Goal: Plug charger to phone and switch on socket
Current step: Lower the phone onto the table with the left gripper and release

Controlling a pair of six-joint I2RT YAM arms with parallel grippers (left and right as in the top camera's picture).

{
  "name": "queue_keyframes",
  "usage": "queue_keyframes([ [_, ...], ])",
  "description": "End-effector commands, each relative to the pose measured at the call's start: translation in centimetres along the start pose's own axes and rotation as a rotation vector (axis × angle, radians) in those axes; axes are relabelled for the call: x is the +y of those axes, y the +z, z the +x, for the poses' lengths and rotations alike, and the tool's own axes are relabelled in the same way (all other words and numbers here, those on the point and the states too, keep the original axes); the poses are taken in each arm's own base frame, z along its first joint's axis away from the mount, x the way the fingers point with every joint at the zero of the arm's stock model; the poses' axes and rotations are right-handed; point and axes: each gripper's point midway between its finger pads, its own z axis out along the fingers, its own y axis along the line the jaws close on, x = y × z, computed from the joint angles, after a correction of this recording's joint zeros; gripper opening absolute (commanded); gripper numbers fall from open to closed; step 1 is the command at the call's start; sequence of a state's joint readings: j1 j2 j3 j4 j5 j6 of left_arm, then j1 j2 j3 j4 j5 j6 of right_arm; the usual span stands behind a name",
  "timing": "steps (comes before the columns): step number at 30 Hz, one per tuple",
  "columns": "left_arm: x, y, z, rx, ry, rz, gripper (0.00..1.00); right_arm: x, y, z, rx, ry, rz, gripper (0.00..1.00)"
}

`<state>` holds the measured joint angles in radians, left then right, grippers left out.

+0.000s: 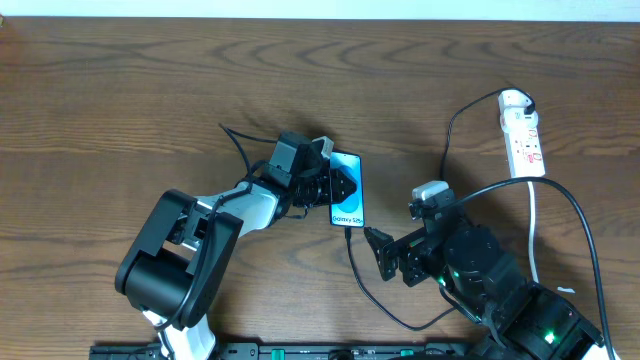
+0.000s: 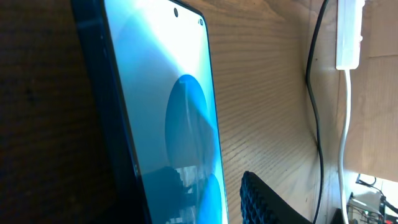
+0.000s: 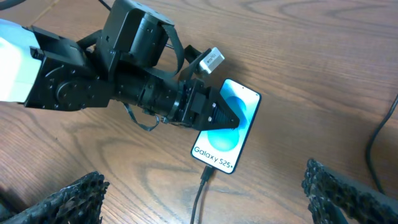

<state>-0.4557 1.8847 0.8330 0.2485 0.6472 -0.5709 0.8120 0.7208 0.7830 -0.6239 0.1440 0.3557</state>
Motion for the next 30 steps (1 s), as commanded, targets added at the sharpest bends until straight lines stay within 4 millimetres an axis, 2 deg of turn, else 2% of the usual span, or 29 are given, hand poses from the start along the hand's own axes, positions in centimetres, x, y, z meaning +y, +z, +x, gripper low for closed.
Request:
queue_keyframes([
  [1,2.6,0.2,0.2,-0.01,-0.01,-0.101,0.44,-0.1,-0.3,-0.7,-0.022,0.01,0.009,0.99],
  [20,4.9,-1.3,-0.8,-0.013,-0.083,-0.15,0.44,-0.2,-0.3,-0.5,-0.012,0.008,0.013,0.99],
  [30,6.2,-3.7,-2.2,-0.047,-0.115,-0.174,0.44,-0.4,-0.3,0.2,0.017,0.004,0.022,0.99],
])
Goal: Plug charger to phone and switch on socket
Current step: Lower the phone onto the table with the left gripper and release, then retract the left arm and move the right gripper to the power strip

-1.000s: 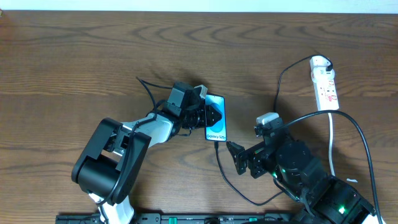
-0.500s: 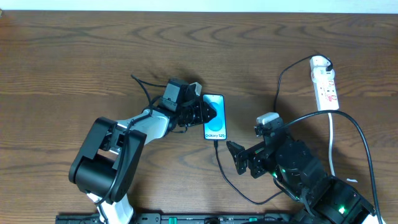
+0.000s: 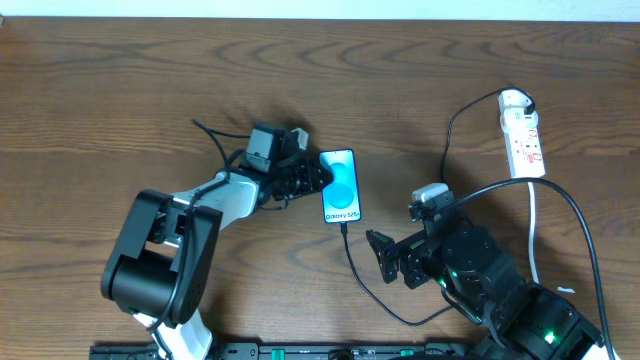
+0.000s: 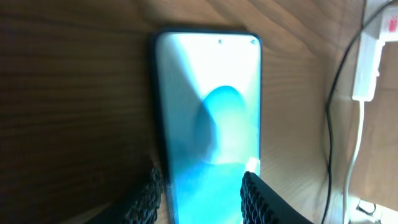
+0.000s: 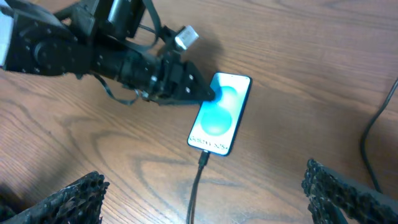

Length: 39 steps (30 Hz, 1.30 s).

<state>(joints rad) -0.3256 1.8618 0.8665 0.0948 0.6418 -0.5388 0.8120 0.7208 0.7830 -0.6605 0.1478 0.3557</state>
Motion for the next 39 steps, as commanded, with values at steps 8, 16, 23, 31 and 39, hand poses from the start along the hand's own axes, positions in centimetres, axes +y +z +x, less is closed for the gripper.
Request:
queue_keyframes([
  [8,2.5,-3.7,-1.7,-0.092,0.045,-0.148,0.54,0.7,-0.3,-0.3,0.002,0.008,-0.035,0.99],
  [16,0.1,-13.7,-4.1,-0.282,0.133,-0.185,0.58,-1.3,-0.1,-0.7,-0.025,0.006,0.085,0.28],
  [23,-2.2,-26.0,-2.1,-0.578,0.176,-0.327,0.64,-3.7,1.6,-0.1,0.01,0.082,0.231,0.01],
  [31,-4.7,-33.8,4.4,-0.805,0.241,-0.334,0.66,-8.5,3.6,1.1,0.063,0.345,0.397,0.01],
  [39,-3.6,-37.1,9.4,-0.936,0.221,-0.372,0.88,-14.6,3.1,1.5,0.092,0.592,0.462,0.01],
])
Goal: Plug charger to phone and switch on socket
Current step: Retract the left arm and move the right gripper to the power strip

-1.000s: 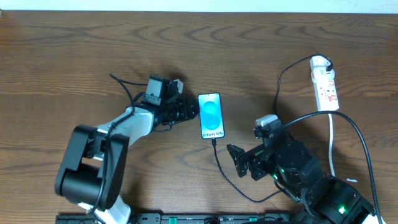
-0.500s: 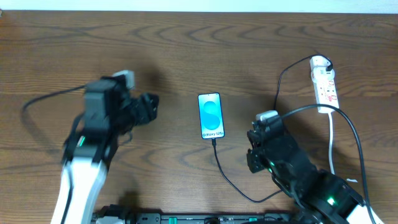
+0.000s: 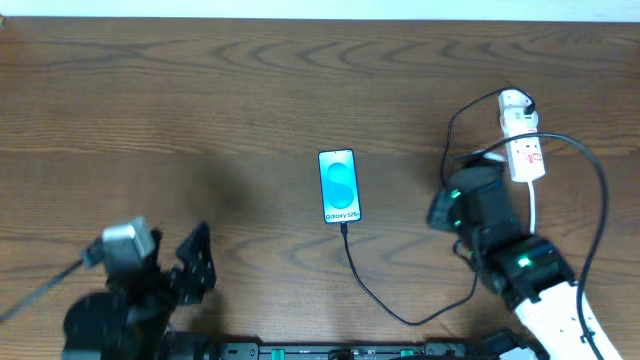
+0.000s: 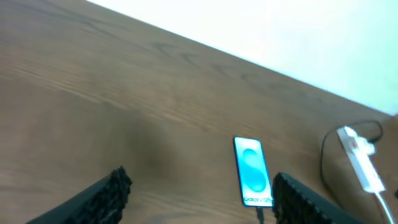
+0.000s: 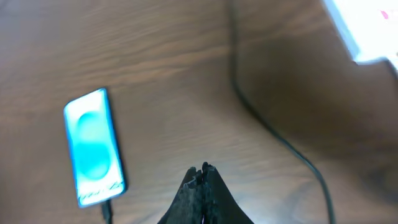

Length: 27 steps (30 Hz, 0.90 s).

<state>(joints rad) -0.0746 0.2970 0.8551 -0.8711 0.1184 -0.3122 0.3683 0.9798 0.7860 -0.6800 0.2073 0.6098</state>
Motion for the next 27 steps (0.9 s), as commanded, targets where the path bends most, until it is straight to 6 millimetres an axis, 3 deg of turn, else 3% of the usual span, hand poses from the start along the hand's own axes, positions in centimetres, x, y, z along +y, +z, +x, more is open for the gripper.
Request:
queue_keyframes([
  [1,1.4,-1.2,-0.2,-0.06,-0.007,-0.067,0.96,-1.1,-0.1,-1.4,0.023,0.124,-0.027,0.01],
  [7,1.6,-1.5,-0.6,-0.089,-0.007,-0.08,0.97,-6.2,0.4,-3.6,-0.006,0.282,0.083,0.01],
  [14,1.7,-1.4,-0.5,-0.084,-0.007,-0.082,0.97,-10.7,1.1,-4.5,0.031,0.386,0.211,0.02],
  [22,1.7,-1.5,-0.5,-0.083,-0.007,-0.083,0.97,-13.1,1.3,-5.7,0.143,0.4,0.305,0.01],
  [27,2.0,-1.4,0.3,-0.053,-0.008,-0.095,0.97,-14.3,2.5,-7.2,0.18,0.436,0.341,0.01],
])
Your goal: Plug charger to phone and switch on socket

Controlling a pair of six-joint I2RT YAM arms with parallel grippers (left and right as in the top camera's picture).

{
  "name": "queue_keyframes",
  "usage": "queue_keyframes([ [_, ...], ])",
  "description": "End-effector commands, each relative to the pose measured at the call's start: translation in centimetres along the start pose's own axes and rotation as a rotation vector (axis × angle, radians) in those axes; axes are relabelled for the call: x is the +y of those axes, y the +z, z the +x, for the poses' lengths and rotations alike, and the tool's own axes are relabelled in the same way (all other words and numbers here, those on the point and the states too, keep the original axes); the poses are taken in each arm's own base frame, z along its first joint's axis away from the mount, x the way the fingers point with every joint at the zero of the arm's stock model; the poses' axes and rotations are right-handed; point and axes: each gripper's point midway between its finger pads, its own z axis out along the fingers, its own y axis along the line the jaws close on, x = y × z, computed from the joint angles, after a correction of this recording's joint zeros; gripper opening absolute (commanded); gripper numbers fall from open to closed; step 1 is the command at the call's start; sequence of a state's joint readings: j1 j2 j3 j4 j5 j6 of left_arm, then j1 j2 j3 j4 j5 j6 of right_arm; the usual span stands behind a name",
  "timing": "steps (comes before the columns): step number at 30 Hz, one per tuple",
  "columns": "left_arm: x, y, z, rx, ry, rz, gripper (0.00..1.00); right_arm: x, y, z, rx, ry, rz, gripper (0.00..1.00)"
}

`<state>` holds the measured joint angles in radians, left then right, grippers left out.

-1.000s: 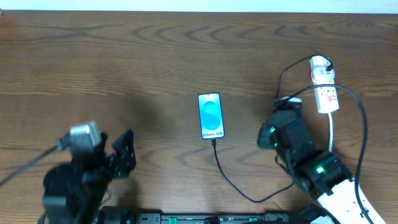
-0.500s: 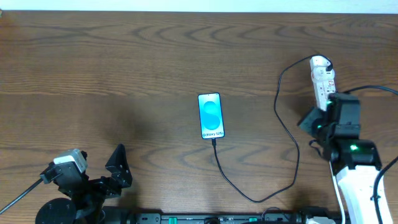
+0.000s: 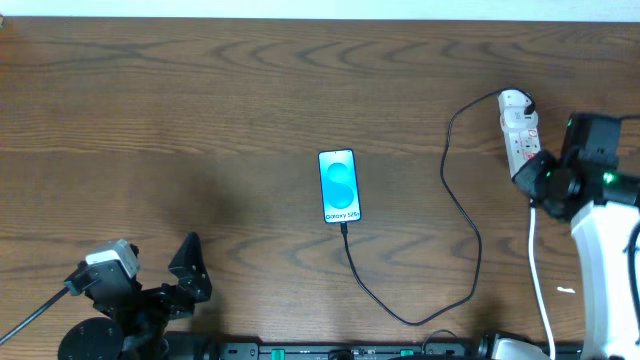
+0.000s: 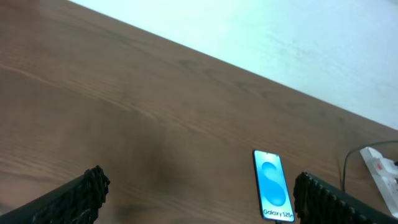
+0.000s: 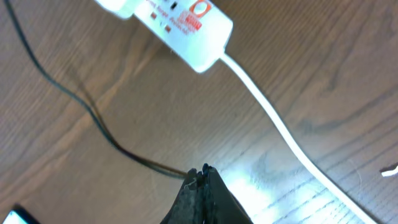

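The phone (image 3: 339, 186) lies flat at mid-table with its screen lit, also visible in the left wrist view as the phone (image 4: 273, 192). A black charger cable (image 3: 352, 262) is plugged into its near end and loops right and up to the white power strip (image 3: 521, 130). My right gripper (image 3: 537, 188) is shut and empty, just off the strip's near end. In the right wrist view the strip (image 5: 171, 26) with its red switch (image 5: 198, 9) lies ahead of the right gripper (image 5: 203, 169). My left gripper (image 3: 190, 272) is wide open at the front left, far from the phone.
The strip's white mains lead (image 3: 535, 255) runs from its near end toward the front edge, right beside my right arm. The black cable (image 5: 93, 118) crosses the wood left of the right gripper. A wall borders the table's far edge (image 4: 205, 56).
My right gripper, still shut, has gone from left of the black cable to the near end of the power strip. The left arm has drawn back slightly and stays open.
First my left gripper was at the phone, which was tilted with the cable plugged in, and the right gripper stood open nearby. Then the phone lay flat with the left gripper at its edge. Then the left arm was back at the front left; the right gripper, now shut, reached the strip.
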<state>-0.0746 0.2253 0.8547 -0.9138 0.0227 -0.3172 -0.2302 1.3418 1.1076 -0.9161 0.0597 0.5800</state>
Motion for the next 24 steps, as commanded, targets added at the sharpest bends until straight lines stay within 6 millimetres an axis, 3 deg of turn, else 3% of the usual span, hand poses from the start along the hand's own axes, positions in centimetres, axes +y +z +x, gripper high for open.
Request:
queue_keyframes([
  [1,0.5,0.1,0.6,0.022,-0.002,-0.022,0.97,0.1,0.7,-1.7,0.006,0.013,0.018,0.01],
  [13,2.2,-0.5,4.8,0.192,0.005,-0.091,0.97,-0.8,7.0,-7.4,0.039,0.122,0.084,0.01],
  [17,2.5,-0.6,5.5,0.221,0.004,-0.105,0.98,0.2,9.4,-9.2,0.027,0.133,0.047,0.01],
  [24,2.5,-0.8,5.5,0.216,0.004,-0.104,0.98,2.4,12.1,-10.1,0.031,0.213,-0.054,0.01],
])
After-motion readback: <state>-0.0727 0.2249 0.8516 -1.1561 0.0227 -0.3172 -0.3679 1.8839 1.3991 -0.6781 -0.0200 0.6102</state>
